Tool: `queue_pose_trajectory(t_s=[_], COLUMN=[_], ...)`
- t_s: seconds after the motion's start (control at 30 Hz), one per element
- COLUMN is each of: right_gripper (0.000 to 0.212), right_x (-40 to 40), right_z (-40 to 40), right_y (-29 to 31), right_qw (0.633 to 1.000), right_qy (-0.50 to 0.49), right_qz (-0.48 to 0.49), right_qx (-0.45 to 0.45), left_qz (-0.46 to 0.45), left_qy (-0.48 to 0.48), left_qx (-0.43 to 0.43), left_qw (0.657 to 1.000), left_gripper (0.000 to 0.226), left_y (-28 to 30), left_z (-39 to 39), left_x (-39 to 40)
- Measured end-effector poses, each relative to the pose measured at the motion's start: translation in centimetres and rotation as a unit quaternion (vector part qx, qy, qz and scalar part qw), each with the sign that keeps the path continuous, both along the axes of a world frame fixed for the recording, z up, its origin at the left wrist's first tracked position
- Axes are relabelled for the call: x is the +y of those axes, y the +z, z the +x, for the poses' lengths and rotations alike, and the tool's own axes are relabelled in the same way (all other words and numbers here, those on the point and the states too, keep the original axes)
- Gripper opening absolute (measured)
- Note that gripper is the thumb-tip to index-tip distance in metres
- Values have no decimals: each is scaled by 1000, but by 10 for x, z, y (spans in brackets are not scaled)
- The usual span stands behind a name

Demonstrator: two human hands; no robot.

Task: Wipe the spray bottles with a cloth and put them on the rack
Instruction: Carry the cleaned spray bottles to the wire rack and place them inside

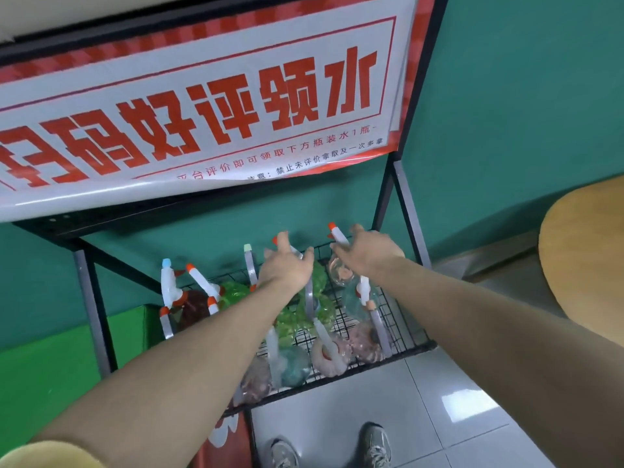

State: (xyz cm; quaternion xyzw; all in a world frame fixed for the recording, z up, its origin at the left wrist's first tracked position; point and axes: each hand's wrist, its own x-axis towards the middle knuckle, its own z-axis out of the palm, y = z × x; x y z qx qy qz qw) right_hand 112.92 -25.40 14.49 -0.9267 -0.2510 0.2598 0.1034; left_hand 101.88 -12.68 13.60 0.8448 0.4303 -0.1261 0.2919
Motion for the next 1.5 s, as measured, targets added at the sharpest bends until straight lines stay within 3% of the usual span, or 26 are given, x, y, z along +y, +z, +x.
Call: queue_pose_trajectory(t_s=[0.1,0.3,0.47,0.63,0.8,1.07,1.2,1.33,1.5], right_gripper=[41,14,24,50,62,46,40,37,48], right_x=[16,16,23,21,7,17,36,55,64], right_z=[13,30,35,32,30,-10,-41,-84,-125], right_y=[-10,-15,-23,-22,4,42,49,40,27], right_qw=[999,999,998,998,999,996,992,984,982], right_qy=[33,14,4,-9,-12,39,93,154,136], right_qz=[-37,-28,-44,-28,-42,71,82,56,15], right_qx=[-4,29,45,51,-9,-40,8,71,128], left_qz=[-9,-56,-53,-62,-77,-14,4,-45,-74], left_qy=[-19,-23,-36,-51,-25,29,45,65,54], left_qx=[34,-44,-52,-38,-82,-191,-166,-148,-122], left_qw=[999,997,997,996,993,981,985,986,988], left_gripper=[60,50,51,51,45,24,26,33,45], left_y=[-12,-14,-15,-14,0,32,27,13,1], left_z=[14,24,35,35,22,-41,-84,-111,-128], left_x=[8,10,7,11,11,30,50,63,60])
